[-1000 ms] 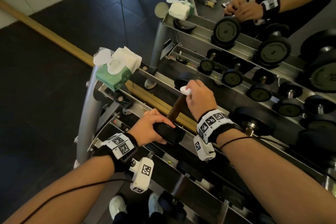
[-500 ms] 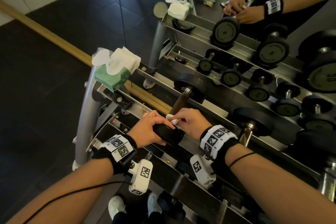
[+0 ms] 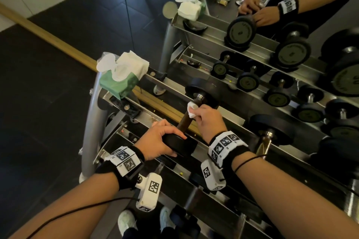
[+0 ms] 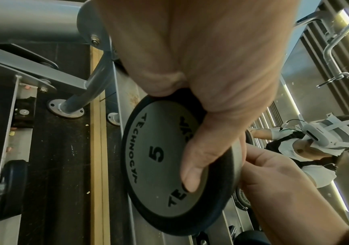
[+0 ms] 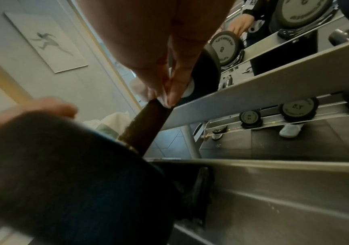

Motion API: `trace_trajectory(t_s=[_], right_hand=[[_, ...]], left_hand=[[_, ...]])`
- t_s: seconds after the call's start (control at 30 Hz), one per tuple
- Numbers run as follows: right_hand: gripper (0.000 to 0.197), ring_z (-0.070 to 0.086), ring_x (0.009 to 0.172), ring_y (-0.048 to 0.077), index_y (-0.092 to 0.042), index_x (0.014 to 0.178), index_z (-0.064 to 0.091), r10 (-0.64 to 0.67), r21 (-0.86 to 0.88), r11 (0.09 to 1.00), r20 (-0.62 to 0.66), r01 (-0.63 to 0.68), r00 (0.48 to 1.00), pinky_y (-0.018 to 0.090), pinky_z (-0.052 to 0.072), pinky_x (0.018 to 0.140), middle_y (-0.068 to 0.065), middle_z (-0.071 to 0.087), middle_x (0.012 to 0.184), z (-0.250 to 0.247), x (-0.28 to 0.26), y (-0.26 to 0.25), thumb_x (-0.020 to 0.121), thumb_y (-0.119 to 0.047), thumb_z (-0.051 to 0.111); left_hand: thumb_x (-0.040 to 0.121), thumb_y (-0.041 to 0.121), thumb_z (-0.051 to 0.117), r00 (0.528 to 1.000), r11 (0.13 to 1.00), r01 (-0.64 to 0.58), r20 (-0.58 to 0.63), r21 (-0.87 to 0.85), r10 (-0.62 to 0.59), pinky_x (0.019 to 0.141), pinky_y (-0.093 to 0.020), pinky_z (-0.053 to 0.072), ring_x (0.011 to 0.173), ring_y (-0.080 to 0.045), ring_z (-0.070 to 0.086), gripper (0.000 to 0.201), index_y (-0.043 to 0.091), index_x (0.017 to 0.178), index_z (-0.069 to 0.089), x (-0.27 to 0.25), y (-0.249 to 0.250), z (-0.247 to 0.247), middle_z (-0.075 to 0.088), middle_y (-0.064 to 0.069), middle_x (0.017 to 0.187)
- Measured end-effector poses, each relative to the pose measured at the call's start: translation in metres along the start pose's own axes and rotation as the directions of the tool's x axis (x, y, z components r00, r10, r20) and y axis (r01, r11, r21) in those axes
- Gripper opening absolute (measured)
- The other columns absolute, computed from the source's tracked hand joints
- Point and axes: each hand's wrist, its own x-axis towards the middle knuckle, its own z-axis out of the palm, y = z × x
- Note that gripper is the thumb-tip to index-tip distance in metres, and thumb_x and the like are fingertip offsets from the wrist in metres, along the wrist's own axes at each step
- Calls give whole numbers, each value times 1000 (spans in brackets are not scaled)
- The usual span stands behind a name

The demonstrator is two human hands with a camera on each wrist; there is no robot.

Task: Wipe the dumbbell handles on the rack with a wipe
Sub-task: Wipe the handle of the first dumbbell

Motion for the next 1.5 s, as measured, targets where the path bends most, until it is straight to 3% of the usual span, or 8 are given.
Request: trace_trajectory(t_s=[0.2,0.33,0.47,0.67,0.77,1.03,1.3,1.5], right_hand=[[22,61,107,13,-20,113,69,-4,73,997,308,-19,951,35,49,99,-1,64,111,0,-16,-6,94,-20,58],[14,69,83,11,-24,100,73,70,254,940,511,-229,857,22,56,72,-1,71,88,-19,-12,-2,88,-20,67],[10,59,61,4,-25,87,74,264,367,871,215,-328,940,14,44,56,-7,65,66,-35,-10,14,86,-20,67],[15,62,83,21,-26,80,71,396,486,754,200,-442,896,36,49,81,3,67,79,-46,-19,24,86,-13,66],[16,62,91,21,-15,102,72,372,448,786,207,-426,905,37,47,87,4,68,89,-48,-20,24,87,-17,65],[12,65,89,24,-15,98,70,332,382,856,113,-349,937,40,51,83,8,69,89,-40,-20,32,89,-19,63],[20,55,76,1,-26,98,68,259,319,925,-137,-205,956,15,40,63,-11,60,86,-27,-3,30,84,-11,66],[19,56,87,10,-19,103,70,89,137,989,-212,-61,973,22,46,78,-6,55,99,-15,19,9,87,-11,64]], left_hand=[[59,13,89,1000,1000,4,4,0,-4,97,-36,38,108,-14,40,59,55,95,67,0,0,0,50,2,108],[58,13,89,1000,1000,-1,0,-6,1,101,-42,39,109,-17,42,59,55,94,68,0,-2,1,49,4,108],[61,13,88,1000,1000,10,5,24,-11,105,-45,38,111,-16,40,57,52,98,68,-1,2,2,47,10,109],[70,31,78,990,861,-98,-36,499,134,106,-42,17,114,-6,28,53,49,111,50,-8,16,22,39,25,115],[73,29,75,988,794,-105,-30,599,153,111,-44,14,117,-11,32,49,48,110,50,-6,22,32,40,20,113],[59,25,88,992,947,-42,-102,317,78,94,-38,30,102,-10,38,48,54,87,62,1,11,17,48,16,100],[51,17,91,997,995,-62,-31,79,65,91,-32,38,105,-8,43,61,55,92,65,9,-8,7,53,3,105],[51,13,92,996,997,-50,73,52,46,95,-40,44,103,-16,52,60,48,93,67,16,-7,-7,55,0,105]])
